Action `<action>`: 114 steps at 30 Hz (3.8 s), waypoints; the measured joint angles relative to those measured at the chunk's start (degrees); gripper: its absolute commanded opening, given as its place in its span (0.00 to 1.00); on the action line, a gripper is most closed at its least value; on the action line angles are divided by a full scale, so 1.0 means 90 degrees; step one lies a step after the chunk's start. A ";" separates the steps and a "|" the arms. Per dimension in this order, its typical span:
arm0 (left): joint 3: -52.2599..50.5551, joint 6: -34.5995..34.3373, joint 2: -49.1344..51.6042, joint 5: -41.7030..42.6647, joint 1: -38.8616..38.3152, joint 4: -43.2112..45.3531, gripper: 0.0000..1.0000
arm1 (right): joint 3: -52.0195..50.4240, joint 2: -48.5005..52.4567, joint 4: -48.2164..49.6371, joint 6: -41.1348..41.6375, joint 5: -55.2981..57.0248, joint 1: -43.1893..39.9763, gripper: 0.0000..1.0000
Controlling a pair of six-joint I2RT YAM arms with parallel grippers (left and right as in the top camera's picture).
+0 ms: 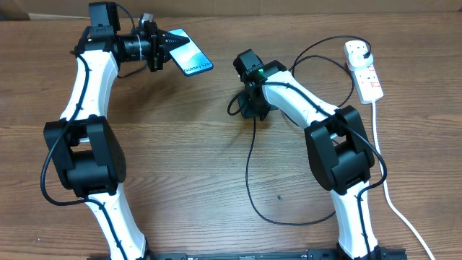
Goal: Plug charger to phone and switch on socket
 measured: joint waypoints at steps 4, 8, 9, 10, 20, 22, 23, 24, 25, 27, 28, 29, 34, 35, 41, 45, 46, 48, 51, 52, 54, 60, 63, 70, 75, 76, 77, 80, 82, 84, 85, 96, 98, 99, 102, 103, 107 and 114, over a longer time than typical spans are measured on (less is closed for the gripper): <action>0.0000 0.0000 0.0000 0.0000 0.0000 -0.0002 0.04 | 0.0007 0.0000 -0.0126 0.0032 -0.0002 0.0000 0.12; 0.0000 0.0000 0.0000 0.0000 0.0000 -0.0002 0.04 | 0.0007 0.0000 -0.0146 0.0046 -0.0029 0.0000 0.13; 0.0000 0.0000 -0.0002 0.0000 0.0000 0.0000 0.04 | 0.0007 0.0000 -0.0129 0.0046 -0.0032 -0.0007 0.13; 0.0000 0.0000 0.0000 0.0000 0.0000 -0.0002 0.04 | 0.0007 0.0000 -0.0126 0.0046 -0.0032 -0.0015 0.12; 0.0000 0.0000 0.0000 0.0000 0.0000 -0.0002 0.04 | 0.0005 0.0000 -0.0126 0.0143 -0.0219 -0.0041 0.04; 0.0000 0.0002 -0.0002 0.0002 0.0000 -0.0002 0.04 | 0.0010 0.0000 -0.0219 0.0148 -0.0476 -0.0090 0.04; 0.0000 0.0000 0.0000 0.0002 0.0000 0.0000 0.04 | 0.0019 0.0000 -0.0277 0.0146 -0.0648 -0.0121 0.04; 0.0000 0.0000 0.0000 0.0002 0.0000 -0.0002 0.04 | 0.0019 0.0000 -0.0340 0.0143 -0.0811 -0.0158 0.04; 0.0000 0.0002 -0.0002 0.0002 0.0000 -0.0002 0.04 | 0.0019 0.0000 -0.0401 0.0131 -0.1027 -0.0197 0.04; 0.0000 0.0039 0.0000 0.0005 0.0000 0.0000 0.04 | 0.0019 -0.0002 -0.0459 0.0049 -0.1477 -0.0279 0.04; 0.0000 0.0100 0.0000 0.0007 0.0000 -0.0002 0.04 | 0.0019 -0.0024 -0.0476 -0.0024 -0.1775 -0.0330 0.04; 0.0000 0.0151 0.0000 0.0010 0.0000 0.0000 0.04 | 0.0019 -0.0051 -0.0488 -0.0114 -0.2040 -0.0369 0.04; 0.0000 0.0525 0.0000 0.0029 0.0000 0.0000 0.04 | 0.0019 -0.0503 -0.0729 -0.0823 -0.3466 -0.0522 0.04; 0.0000 0.0639 -0.0002 0.0029 0.0000 -0.0002 0.04 | 0.0022 -0.0639 -0.0806 -0.1020 -0.3781 -0.0532 0.04; 0.0000 0.1481 -0.0002 0.0109 0.0000 0.0005 0.04 | 0.0114 -0.0971 -0.1263 -0.1991 -0.5263 -0.0534 0.04; 0.0000 0.1943 -0.0002 0.0211 0.0000 0.0012 0.04 | 0.0114 -0.0971 -0.1445 -0.2387 -0.5972 -0.0534 0.04; 0.0000 0.2028 -0.0002 0.0236 0.0000 0.0022 0.04 | 0.0114 -0.0971 -0.1474 -0.2460 -0.6125 -0.0532 0.04; 0.0000 0.2178 0.0000 0.0260 0.0000 0.0041 0.04 | 0.0114 -0.0971 -0.1520 -0.2569 -0.6448 -0.0532 0.04; 0.0000 0.2317 0.0000 0.0289 0.0000 0.0085 0.04 | 0.0114 -0.0971 -0.1537 -0.2657 -0.6924 -0.0532 0.04; 0.0000 0.2344 -0.0002 0.0299 0.0000 0.0129 0.04 | 0.0114 -0.0971 -0.1532 -0.2674 -0.7084 -0.0532 0.04; 0.0000 0.2361 0.0000 0.0301 0.0000 0.0151 0.04 | 0.0114 -0.0971 -0.1496 -0.2676 -0.7470 -0.0532 0.04; 0.0000 0.2404 0.0000 0.0359 0.0000 0.0151 0.04 | 0.0114 -0.0971 -0.0816 -0.2181 -0.8225 -0.0532 0.04; 0.0000 0.2402 -0.0002 0.0415 0.0000 0.0153 0.04 | 0.0114 -0.0971 -0.0087 -0.1523 -0.8388 -0.0532 0.04; 0.0000 0.2200 0.0000 0.0602 0.0000 0.0197 0.04 | 0.0114 -0.0971 0.1112 -0.0097 -0.8500 -0.0532 0.04; 0.0000 0.1994 0.0000 0.0738 0.0000 0.0384 0.04 | 0.0114 -0.0971 0.1314 0.0464 -0.8510 -0.0532 0.04; 0.0000 0.1970 0.0000 0.0780 0.0000 0.0437 0.04 | 0.0114 -0.0971 0.1314 0.0525 -0.8507 -0.0532 0.04; 0.0000 0.1953 0.0000 0.0814 0.0000 0.0469 0.04 | 0.0114 -0.0971 0.1321 0.0559 -0.8510 -0.0532 0.04; 0.0000 0.1926 0.0000 0.0937 0.0000 0.0580 0.04 | 0.0114 -0.0971 0.1404 0.0687 -0.8512 -0.0532 0.04; 0.0000 0.1923 -0.0002 0.1013 0.0000 0.0605 0.04 | 0.0114 -0.0971 0.1569 0.0784 -0.8514 -0.0532 0.04; 0.0000 0.1921 0.0000 0.1073 0.0000 0.0610 0.04 | 0.0114 -0.0971 0.1751 0.0913 -0.8529 -0.0527 0.04; 0.0000 0.1923 0.0000 0.1088 0.0000 0.0610 0.04 | 0.0114 -0.0971 0.1797 0.0935 -0.8531 -0.0527 0.04; 0.0000 0.1923 0.0000 0.1137 0.0000 0.0624 0.04 | 0.0114 -0.0971 0.2023 0.1243 -0.8553 -0.0478 0.04; 0.0000 0.1921 0.0000 0.1137 0.0000 0.0624 0.04 | 0.0114 -0.0971 0.2047 0.1243 -0.8553 -0.0478 0.04; 0.0000 0.1921 0.0000 0.1137 0.0000 0.0624 0.04 | 0.0114 -0.0971 0.2055 0.1251 -0.8553 -0.0481 0.04; 0.0000 0.1921 -0.0002 0.1137 0.0000 0.0624 0.04 | 0.0114 -0.0971 0.2059 0.1258 -0.8556 -0.0478 0.04; 0.0000 0.1921 0.0000 0.1137 0.0000 0.0624 0.04 | 0.0114 -0.0971 0.2059 0.1260 -0.8553 -0.0478 0.04; 0.0000 0.1860 0.0000 0.1139 0.0000 0.0663 0.04 | 0.0114 -0.0971 0.2093 0.1265 -0.8553 -0.0478 0.04; 0.0000 0.1780 0.0000 0.1192 -0.0002 0.0780 0.04 | 0.0114 -0.0971 0.2229 0.1353 -0.8556 -0.0481 0.04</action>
